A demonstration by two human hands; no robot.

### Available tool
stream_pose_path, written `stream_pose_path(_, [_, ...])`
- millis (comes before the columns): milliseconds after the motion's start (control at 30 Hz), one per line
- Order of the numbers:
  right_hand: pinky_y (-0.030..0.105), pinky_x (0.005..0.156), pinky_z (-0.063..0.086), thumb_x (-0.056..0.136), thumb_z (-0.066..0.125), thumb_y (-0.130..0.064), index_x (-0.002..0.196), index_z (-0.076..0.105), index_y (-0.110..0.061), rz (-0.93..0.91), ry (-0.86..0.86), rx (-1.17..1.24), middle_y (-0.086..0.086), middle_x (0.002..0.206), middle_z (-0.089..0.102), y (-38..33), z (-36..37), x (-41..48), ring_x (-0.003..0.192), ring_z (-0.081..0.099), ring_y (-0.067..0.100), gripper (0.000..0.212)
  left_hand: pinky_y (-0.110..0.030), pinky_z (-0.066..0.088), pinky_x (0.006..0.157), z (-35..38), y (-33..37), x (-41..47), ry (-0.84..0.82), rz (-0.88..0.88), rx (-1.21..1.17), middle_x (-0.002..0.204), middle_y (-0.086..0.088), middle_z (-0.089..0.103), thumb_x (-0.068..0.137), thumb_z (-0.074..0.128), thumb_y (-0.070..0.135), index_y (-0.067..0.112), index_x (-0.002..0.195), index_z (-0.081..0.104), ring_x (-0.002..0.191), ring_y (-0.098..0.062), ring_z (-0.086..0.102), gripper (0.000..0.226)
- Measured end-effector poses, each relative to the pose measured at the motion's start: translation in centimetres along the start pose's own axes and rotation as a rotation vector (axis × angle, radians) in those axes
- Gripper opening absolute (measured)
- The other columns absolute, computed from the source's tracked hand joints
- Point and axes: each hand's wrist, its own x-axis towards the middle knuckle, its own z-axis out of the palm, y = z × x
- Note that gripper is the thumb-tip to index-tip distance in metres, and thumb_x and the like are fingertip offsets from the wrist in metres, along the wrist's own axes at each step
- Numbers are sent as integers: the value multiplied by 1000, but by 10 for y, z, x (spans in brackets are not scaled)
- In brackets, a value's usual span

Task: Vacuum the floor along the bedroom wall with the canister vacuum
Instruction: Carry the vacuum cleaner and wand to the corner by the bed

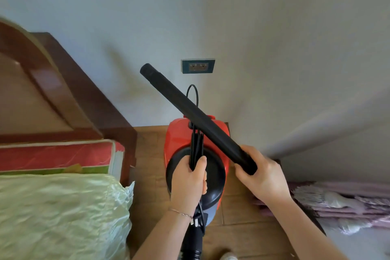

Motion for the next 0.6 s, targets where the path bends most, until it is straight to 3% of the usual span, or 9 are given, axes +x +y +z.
stream_pose_path(133, [31,60,54,72,59,-38,114,59,-31,-8,4,15,-12,81,68,52,60,15,68,67,14,43,-19,36,39,13,-50,48,38,-10,34,52,-3,44,93,53,23,1,78,48,37,-12,39,27])
stream_pose_path(367, [16,63,47,69,56,-36,114,53,-32,11,29,44,-11,90,70,157,174,6,78,64,9,45,-19,38,40,43,-172,126,111,-58,56,51,-2,47,91,54,24,3,74,50,38,-14,41,28])
stream_pose_path(533, [17,63,48,65,73,-16,112,52,-31,1,18,18,-5,86,70,228,239,7,80,63,12,53,-19,38,39,56,-249,173,128,-68,65,52,-3,48,92,53,24,1,78,51,37,-13,42,27])
stream_pose_path(600, [25,65,54,68,76,-12,113,54,-27,10,14,25,-4,88,70,252,261,11,77,67,13,53,-19,38,39,62,-272,187,129,-66,78,52,-3,48,93,53,24,0,80,51,37,-13,42,28])
